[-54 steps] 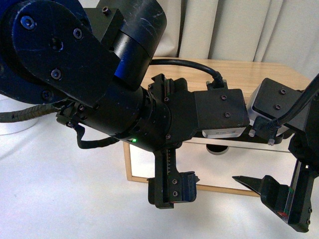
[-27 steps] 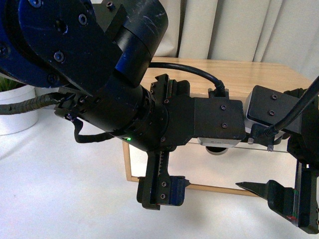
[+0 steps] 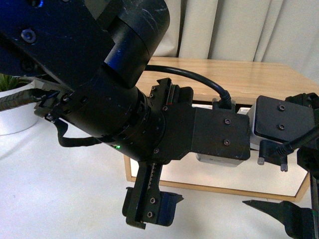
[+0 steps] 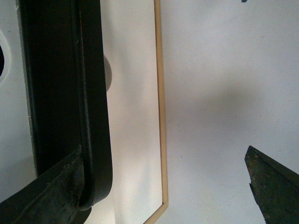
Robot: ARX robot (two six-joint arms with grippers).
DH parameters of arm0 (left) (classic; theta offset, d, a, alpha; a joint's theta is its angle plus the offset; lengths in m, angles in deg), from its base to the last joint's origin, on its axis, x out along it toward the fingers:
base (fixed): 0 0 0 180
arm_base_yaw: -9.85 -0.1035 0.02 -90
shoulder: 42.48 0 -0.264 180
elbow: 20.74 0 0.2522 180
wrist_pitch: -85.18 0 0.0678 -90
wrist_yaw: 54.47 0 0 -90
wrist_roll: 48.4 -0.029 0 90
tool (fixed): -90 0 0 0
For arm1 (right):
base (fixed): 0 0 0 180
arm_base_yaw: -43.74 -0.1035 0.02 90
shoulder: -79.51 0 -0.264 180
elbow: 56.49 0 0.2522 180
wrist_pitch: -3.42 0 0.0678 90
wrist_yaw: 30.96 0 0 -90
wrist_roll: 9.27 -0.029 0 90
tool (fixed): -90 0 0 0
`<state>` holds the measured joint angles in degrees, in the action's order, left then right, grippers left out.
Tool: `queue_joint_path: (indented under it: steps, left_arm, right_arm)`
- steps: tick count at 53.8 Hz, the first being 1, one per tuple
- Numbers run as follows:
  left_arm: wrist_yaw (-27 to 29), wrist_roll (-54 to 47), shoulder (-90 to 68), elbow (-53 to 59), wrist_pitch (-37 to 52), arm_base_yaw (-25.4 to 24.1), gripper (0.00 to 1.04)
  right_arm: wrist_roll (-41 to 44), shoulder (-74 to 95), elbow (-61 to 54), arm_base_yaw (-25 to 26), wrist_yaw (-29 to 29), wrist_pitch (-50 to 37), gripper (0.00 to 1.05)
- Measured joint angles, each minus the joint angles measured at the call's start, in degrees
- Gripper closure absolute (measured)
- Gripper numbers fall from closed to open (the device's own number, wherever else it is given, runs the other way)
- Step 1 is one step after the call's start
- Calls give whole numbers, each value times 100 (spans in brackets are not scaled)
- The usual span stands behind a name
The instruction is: Pull drawer
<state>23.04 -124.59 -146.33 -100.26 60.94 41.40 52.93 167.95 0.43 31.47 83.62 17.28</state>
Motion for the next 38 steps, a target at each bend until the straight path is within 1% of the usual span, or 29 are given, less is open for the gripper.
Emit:
queue_joint_path:
  steps: [16,32,38]
  left_arm:
    - [-17,-317,422,518,-46,50,6]
    - [-262,-496,901,1051,-155,48,6]
    - [-271,-531,1032,1215,-190,48,6]
  right_arm:
    - [105,-535,-380,-186,28,341,9]
    - [186,-1034,-699,-433,-55,662,9]
    - [199,-1150,-787,-496,-85,713,9]
